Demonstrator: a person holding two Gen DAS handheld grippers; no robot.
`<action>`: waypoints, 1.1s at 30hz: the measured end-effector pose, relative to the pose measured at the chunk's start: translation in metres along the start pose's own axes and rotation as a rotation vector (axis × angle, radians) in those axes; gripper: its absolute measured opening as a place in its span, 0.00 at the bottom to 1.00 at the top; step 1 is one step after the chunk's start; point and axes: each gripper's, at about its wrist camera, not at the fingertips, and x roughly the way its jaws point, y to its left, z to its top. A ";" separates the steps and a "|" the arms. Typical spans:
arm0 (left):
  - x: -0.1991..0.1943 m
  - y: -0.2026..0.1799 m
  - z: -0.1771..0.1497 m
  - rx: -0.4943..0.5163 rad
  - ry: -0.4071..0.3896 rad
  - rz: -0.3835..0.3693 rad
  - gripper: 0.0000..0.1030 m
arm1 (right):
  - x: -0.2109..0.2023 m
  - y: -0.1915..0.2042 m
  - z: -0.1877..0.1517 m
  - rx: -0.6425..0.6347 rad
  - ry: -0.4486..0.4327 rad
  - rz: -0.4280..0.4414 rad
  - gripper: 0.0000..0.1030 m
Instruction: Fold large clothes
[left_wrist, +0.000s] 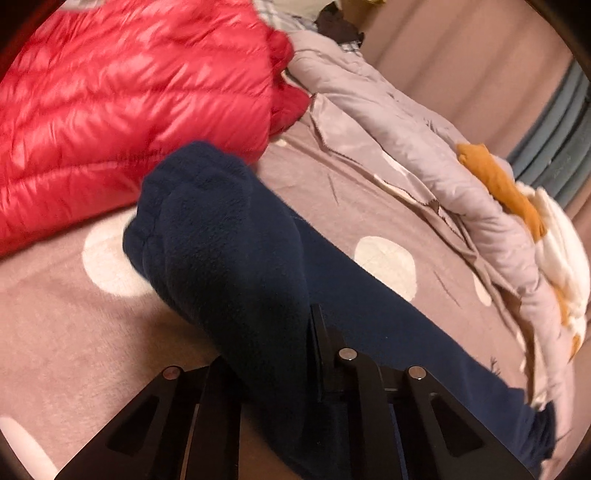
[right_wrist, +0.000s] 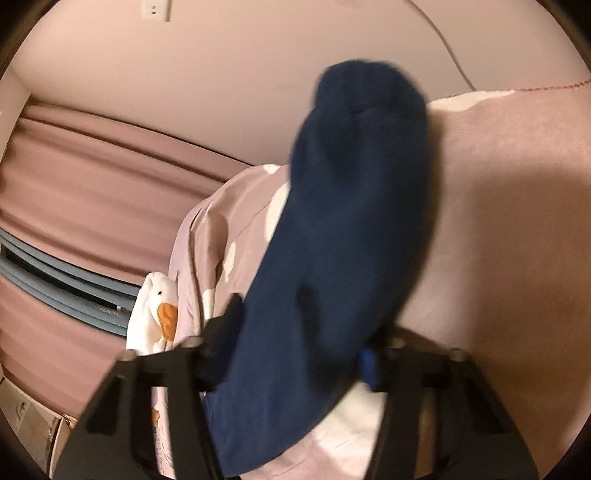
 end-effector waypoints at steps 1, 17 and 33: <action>-0.002 -0.005 0.000 0.017 -0.007 0.015 0.13 | -0.001 -0.004 0.004 0.002 -0.005 -0.017 0.10; -0.091 -0.060 0.006 0.220 -0.183 -0.046 0.13 | -0.024 0.267 -0.121 -0.620 0.112 0.200 0.09; -0.120 -0.039 -0.031 0.252 -0.159 -0.017 0.13 | 0.043 0.334 -0.396 -0.822 0.589 0.197 0.70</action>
